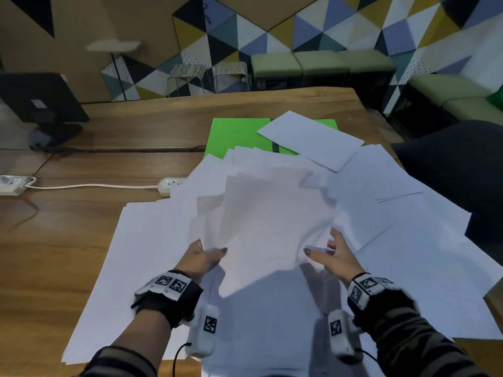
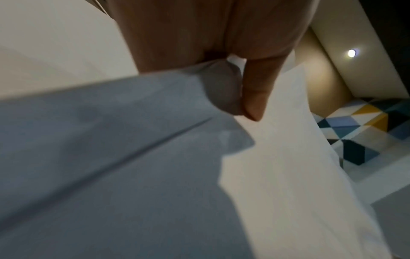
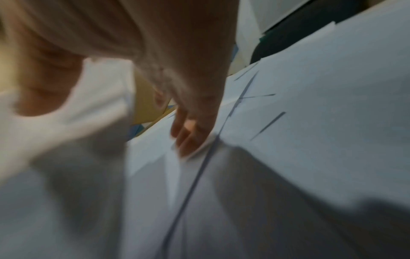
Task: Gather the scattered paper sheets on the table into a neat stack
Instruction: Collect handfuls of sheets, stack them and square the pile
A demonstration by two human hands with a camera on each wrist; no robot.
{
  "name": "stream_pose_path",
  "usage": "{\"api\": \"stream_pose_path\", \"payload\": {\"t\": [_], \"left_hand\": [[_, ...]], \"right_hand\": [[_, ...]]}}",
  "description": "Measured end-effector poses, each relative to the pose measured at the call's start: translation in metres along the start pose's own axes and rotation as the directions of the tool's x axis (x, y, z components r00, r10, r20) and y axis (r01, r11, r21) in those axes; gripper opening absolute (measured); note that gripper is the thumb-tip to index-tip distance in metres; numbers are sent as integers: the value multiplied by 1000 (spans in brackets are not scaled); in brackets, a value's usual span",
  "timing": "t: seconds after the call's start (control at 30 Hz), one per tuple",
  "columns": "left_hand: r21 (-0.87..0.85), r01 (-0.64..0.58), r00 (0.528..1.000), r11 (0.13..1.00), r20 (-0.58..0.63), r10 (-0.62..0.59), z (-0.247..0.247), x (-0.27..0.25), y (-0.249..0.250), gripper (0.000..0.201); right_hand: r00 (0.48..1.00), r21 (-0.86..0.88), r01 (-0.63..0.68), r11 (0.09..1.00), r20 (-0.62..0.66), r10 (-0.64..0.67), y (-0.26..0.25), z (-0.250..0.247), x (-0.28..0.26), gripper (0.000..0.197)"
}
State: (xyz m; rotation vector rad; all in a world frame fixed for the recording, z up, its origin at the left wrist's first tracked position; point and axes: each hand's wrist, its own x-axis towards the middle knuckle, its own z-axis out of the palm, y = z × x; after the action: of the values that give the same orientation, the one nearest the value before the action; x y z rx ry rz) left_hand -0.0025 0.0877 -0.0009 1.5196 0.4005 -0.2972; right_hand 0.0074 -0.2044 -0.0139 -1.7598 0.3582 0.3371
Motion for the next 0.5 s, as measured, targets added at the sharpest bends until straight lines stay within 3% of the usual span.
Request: {"api": "stream_pose_path", "payload": {"t": [0.07, 0.2, 0.27, 0.4, 0.5], "left_hand": [[-47, 24, 998, 999, 60, -21, 3, 4, 9, 24], [28, 78, 996, 997, 44, -79, 16, 11, 5, 86], [61, 109, 994, 992, 8, -110, 21, 10, -8, 99], [-3, 151, 979, 989, 137, -149, 51, -11, -14, 58], [-4, 109, 982, 994, 155, -107, 66, -8, -8, 37]], "right_hand": [[991, 166, -62, 984, 128, 41, -2, -2, 1, 121], [962, 231, -132, 964, 266, 68, 0, 3, -7, 110], [967, 234, -93, 968, 253, 31, 10, 2, -8, 104], [973, 85, -121, 989, 207, 102, 27, 6, -14, 78], [994, -44, -78, 996, 67, 81, 32, 7, -10, 38]]}}
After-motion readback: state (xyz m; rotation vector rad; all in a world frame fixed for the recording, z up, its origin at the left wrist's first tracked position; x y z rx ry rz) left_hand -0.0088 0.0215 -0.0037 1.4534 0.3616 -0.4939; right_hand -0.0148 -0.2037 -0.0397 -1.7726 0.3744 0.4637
